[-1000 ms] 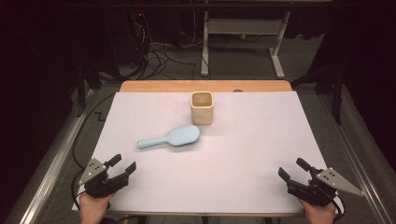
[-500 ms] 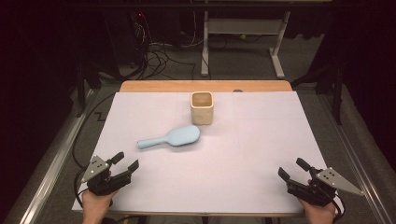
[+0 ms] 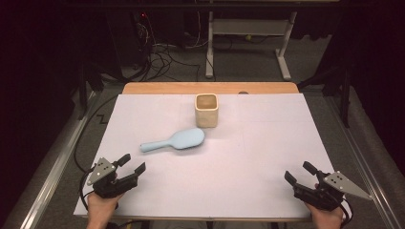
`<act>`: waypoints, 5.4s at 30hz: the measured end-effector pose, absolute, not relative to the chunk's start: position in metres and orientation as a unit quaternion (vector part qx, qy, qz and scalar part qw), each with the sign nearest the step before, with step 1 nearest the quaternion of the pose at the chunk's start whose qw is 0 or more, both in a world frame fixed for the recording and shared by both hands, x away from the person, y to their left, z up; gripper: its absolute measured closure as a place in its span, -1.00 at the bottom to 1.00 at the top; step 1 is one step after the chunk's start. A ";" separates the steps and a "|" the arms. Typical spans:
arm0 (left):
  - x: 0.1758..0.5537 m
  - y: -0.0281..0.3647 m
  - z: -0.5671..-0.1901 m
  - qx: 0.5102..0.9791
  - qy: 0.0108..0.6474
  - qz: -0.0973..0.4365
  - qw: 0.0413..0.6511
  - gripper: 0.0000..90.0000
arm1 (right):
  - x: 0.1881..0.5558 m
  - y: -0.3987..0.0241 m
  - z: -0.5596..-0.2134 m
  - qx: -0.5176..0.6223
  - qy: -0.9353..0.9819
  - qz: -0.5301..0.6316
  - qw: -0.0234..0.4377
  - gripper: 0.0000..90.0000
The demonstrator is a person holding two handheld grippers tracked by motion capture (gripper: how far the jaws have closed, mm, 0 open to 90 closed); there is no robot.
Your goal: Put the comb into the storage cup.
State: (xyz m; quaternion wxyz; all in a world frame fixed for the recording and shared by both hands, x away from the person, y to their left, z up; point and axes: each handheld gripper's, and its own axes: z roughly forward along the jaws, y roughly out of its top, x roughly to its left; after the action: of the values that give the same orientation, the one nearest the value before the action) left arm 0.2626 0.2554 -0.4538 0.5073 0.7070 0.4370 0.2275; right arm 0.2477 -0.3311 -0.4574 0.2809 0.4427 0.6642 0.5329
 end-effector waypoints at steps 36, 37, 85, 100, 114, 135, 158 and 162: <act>0.276 0.236 -0.452 0.716 0.416 0.221 0.516 -0.30 | 0.250 -0.330 -0.458 0.445 0.664 0.533 0.277 -0.55; 0.276 0.236 -0.452 0.717 0.415 0.221 0.515 -0.30 | 0.250 -0.330 -0.458 0.444 0.665 0.533 0.278 -0.55; 0.306 0.200 -0.442 0.734 0.388 0.205 0.518 -0.27 | 0.250 -0.329 -0.458 0.440 0.669 0.531 0.276 -0.55; 0.319 0.184 -0.440 0.745 0.382 0.200 0.508 -0.28 | 0.250 -0.329 -0.459 0.440 0.670 0.532 0.274 -0.55; 0.337 0.171 -0.438 0.762 0.387 0.197 0.480 -0.29 | 0.251 -0.328 -0.459 0.437 0.673 0.530 0.274 -0.55; 0.373 0.171 -0.411 0.795 0.448 0.156 0.377 -0.33 | 0.251 -0.328 -0.459 0.441 0.673 0.525 0.278 -0.56; 0.412 0.173 -0.402 0.864 0.425 0.092 0.252 -0.35 | 0.250 -0.329 -0.458 0.438 0.672 0.529 0.277 -0.56; 0.417 0.172 -0.406 0.870 0.425 0.074 0.240 -0.33 | 0.251 -0.329 -0.459 0.437 0.673 0.528 0.277 -0.56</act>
State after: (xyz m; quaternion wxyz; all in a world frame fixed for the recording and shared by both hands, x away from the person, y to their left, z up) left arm 0.4170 0.1720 -0.4059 0.2398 0.8698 0.4248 0.0744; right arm 0.2506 -0.3291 -0.4586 0.2769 0.4369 0.6734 0.5281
